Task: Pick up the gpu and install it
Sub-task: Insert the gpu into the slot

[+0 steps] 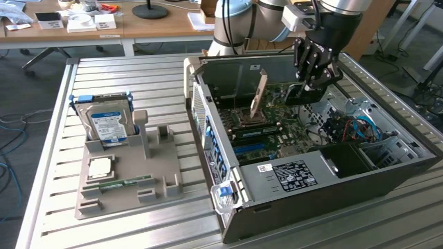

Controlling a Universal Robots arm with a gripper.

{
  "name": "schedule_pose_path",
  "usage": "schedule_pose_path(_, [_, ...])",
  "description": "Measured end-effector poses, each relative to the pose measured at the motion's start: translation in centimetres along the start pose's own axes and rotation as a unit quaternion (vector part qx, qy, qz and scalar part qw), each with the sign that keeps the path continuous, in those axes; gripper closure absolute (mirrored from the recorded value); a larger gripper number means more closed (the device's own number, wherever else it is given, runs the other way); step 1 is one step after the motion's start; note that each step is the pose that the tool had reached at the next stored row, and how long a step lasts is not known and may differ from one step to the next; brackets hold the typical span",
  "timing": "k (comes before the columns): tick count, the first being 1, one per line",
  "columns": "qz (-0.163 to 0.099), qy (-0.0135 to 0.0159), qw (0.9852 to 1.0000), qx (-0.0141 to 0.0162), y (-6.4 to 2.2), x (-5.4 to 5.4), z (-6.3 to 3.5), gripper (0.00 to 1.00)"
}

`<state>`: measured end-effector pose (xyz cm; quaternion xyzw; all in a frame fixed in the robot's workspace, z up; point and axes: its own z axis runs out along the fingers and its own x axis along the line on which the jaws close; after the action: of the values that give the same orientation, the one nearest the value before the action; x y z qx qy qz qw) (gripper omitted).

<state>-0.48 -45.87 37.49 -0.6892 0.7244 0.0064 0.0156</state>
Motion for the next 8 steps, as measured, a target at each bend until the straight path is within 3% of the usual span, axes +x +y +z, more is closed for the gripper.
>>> schedule_pose_path(8, [0.000,-0.0001,1.0000,0.0000,0.16,0.01,0.00,0.73])
